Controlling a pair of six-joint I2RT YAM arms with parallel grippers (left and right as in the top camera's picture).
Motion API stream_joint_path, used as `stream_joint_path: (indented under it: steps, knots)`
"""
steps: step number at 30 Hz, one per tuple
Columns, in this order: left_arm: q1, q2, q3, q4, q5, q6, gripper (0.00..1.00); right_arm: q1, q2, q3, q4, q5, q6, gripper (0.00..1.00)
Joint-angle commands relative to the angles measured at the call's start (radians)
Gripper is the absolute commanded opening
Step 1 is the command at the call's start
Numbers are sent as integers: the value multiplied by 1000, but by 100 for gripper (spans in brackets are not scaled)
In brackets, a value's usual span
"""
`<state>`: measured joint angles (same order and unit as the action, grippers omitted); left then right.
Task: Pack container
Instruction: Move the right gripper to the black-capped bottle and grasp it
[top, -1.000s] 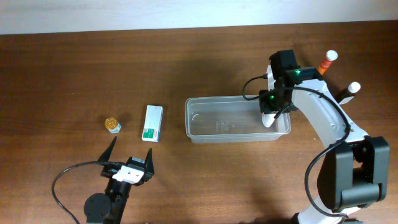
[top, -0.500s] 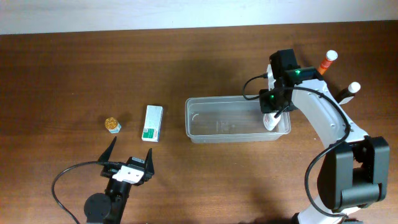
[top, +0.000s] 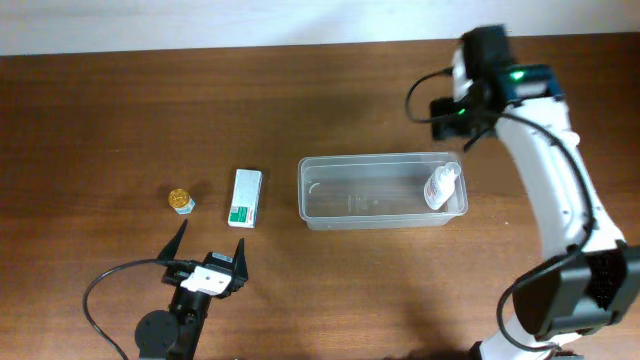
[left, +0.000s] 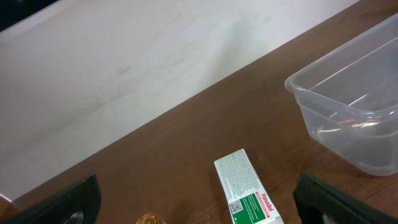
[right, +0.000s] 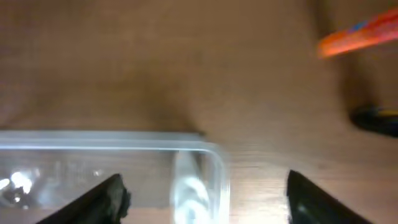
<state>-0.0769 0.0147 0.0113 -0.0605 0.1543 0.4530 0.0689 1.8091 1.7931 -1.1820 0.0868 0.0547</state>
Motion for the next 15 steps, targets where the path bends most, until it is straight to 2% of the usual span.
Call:
stream_joint_path:
  steps: [1, 9, 15]
  knots:
    - [6, -9, -2, -5, 14, 5, 99, -100, -30, 113, -42, 56, 2, 78]
    - [6, -9, -2, -5, 14, 5, 99, -326, -22, 127, -54, -4, 16, 93]
    - [6, -9, -2, -5, 14, 5, 99, -461, -16, 127, -48, -13, 226, 95]
